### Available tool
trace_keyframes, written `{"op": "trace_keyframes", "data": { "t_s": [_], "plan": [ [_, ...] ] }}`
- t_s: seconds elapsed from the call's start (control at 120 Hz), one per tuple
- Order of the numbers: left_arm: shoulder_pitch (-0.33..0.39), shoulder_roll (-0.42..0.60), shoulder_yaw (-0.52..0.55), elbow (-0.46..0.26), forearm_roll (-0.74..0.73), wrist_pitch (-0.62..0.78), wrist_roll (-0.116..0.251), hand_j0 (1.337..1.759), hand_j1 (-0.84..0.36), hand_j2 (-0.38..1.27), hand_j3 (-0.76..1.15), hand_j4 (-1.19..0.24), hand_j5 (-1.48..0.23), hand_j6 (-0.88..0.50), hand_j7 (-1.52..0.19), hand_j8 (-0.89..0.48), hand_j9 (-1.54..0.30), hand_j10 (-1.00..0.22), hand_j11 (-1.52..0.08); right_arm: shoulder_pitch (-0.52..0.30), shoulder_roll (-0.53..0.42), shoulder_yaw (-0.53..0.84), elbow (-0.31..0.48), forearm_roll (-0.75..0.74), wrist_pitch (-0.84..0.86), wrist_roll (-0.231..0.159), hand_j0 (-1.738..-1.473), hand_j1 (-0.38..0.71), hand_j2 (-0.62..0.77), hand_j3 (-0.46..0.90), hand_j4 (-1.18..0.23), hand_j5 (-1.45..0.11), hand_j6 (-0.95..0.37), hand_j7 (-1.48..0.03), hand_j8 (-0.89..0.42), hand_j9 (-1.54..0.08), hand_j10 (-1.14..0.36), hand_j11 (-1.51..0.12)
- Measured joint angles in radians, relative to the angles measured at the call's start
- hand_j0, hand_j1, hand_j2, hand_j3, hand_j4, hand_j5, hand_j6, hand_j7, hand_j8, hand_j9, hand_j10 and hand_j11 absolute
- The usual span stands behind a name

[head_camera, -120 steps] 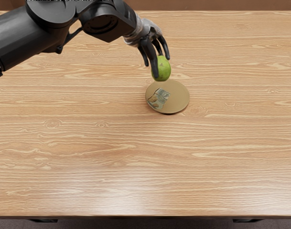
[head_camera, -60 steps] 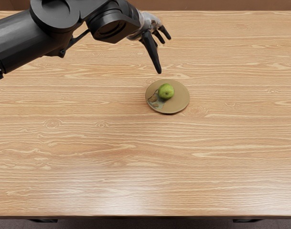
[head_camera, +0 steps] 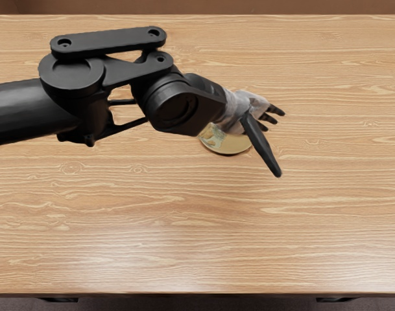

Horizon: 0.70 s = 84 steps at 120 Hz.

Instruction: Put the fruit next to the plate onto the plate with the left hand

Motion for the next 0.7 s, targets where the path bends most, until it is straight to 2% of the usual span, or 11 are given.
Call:
{"op": "trace_keyframes", "data": {
  "t_s": [0.092, 0.158, 0.25, 0.367, 0.508, 0.6, 0.7],
  "plan": [
    [0.128, 0.100, -0.074, -0.140, -0.067, 0.016, 0.000, 1.658, 0.34, 0.01, 0.00, -0.01, -0.02, -0.01, -0.01, -0.01, -0.01, -0.01, -0.01, 0.000, 0.000, 0.000, 0.000, 0.000, 0.000, 0.000, -1.658, -0.31, -0.01, 0.00, -0.03, -0.04, -0.03, -0.04, -0.03, -0.04, -0.03, -0.04],
    [0.171, 0.168, -0.123, -0.216, -0.137, 0.003, 0.000, 1.658, 0.34, 0.00, 0.00, -0.01, -0.01, -0.01, -0.01, -0.01, -0.01, -0.01, -0.01, 0.003, 0.000, 0.000, 0.000, 0.000, 0.000, 0.000, -1.658, -0.31, -0.01, 0.00, -0.03, -0.04, -0.03, -0.04, -0.03, -0.04, -0.03, -0.04],
    [0.221, 0.276, -0.161, -0.279, -0.246, -0.063, 0.000, 1.658, 0.34, 0.00, 0.00, -0.01, -0.01, 0.00, -0.01, -0.01, -0.01, -0.01, -0.01, 0.005, 0.000, -0.001, 0.000, 0.000, 0.000, 0.000, -1.658, -0.31, -0.01, 0.00, -0.03, -0.04, -0.03, -0.04, -0.03, -0.04, -0.03, -0.04],
    [0.241, 0.424, -0.181, -0.312, -0.321, -0.180, 0.000, 1.658, 0.35, 0.00, 0.00, 0.00, 0.00, 0.00, 0.00, 0.00, 0.00, 0.00, 0.00, 0.006, 0.000, -0.001, 0.000, 0.000, 0.000, 0.000, -1.658, -0.31, -0.01, 0.00, -0.03, -0.04, -0.03, -0.04, -0.03, -0.04, -0.03, -0.04],
    [0.361, 0.538, -0.219, -0.322, -0.356, -0.291, 0.000, 1.658, 0.35, 0.00, 0.00, 0.00, 0.00, 0.00, 0.00, 0.00, 0.00, 0.00, 0.00, 0.006, 0.000, -0.001, 0.000, 0.000, 0.000, 0.000, -1.658, -0.31, -0.01, 0.00, -0.03, -0.04, -0.03, -0.04, -0.03, -0.04, -0.03, -0.04],
    [0.463, 0.600, -0.273, -0.323, -0.364, -0.358, 0.000, 1.658, 0.35, 0.00, 0.00, 0.00, 0.00, 0.00, 0.00, 0.00, 0.00, 0.00, 0.00, 0.007, 0.000, -0.002, 0.000, 0.000, 0.000, 0.000, -1.658, -0.31, -0.01, 0.00, -0.03, -0.04, -0.03, -0.04, -0.03, -0.04, -0.03, -0.04],
    [0.492, 0.713, -0.307, -0.316, -0.369, -0.460, 0.000, 1.658, 0.35, 0.00, 0.00, 0.00, 0.00, 0.00, 0.00, 0.00, 0.00, 0.00, 0.00, 0.008, 0.000, -0.002, 0.000, 0.000, 0.000, 0.000, -1.658, -0.31, -0.01, 0.00, -0.03, -0.04, -0.03, -0.04, -0.03, -0.04, -0.03, -0.04]
  ]
}}
